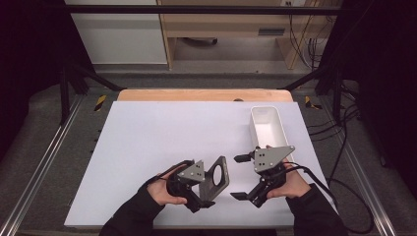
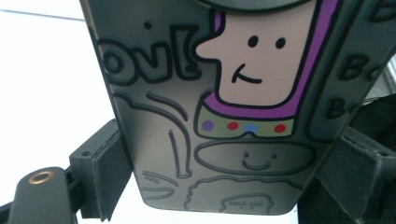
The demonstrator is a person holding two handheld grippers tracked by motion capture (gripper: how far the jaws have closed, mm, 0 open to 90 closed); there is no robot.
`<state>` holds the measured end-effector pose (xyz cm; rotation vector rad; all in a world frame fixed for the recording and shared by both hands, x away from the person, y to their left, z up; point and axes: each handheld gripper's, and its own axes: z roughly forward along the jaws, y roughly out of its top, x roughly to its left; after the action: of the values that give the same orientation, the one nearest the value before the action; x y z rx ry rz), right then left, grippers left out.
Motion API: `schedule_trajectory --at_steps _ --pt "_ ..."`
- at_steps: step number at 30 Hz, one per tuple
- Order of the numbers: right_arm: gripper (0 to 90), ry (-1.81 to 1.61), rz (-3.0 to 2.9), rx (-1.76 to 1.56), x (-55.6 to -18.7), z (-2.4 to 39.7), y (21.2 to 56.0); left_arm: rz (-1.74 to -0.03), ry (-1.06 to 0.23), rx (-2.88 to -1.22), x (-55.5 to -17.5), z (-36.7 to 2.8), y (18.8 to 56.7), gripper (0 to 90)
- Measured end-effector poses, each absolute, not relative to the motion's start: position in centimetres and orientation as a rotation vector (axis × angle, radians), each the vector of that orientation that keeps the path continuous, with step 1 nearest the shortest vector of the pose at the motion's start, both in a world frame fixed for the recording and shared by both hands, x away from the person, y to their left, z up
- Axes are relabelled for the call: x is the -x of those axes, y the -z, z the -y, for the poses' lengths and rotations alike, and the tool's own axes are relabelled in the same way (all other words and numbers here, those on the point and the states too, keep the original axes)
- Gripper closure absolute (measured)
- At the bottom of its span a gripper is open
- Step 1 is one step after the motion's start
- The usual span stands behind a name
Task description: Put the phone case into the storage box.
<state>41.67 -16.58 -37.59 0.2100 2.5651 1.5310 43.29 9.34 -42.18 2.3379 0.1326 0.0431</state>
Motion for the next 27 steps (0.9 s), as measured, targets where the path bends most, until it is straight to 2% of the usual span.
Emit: schedule_trajectory --at_steps 9,27 --pt "2.3 -1.589 -2.562 -0.206 -41.7 15.7 38.2 -0.135 -0.014 -2.291 -43.3 -9.2 41.9 11.5" --pt "5.8 -1.626 -2.587 -0.175 -42.2 14.3 39.0 -0.087 0.012 -2.296 -43.1 -8.3 41.9 11.5"
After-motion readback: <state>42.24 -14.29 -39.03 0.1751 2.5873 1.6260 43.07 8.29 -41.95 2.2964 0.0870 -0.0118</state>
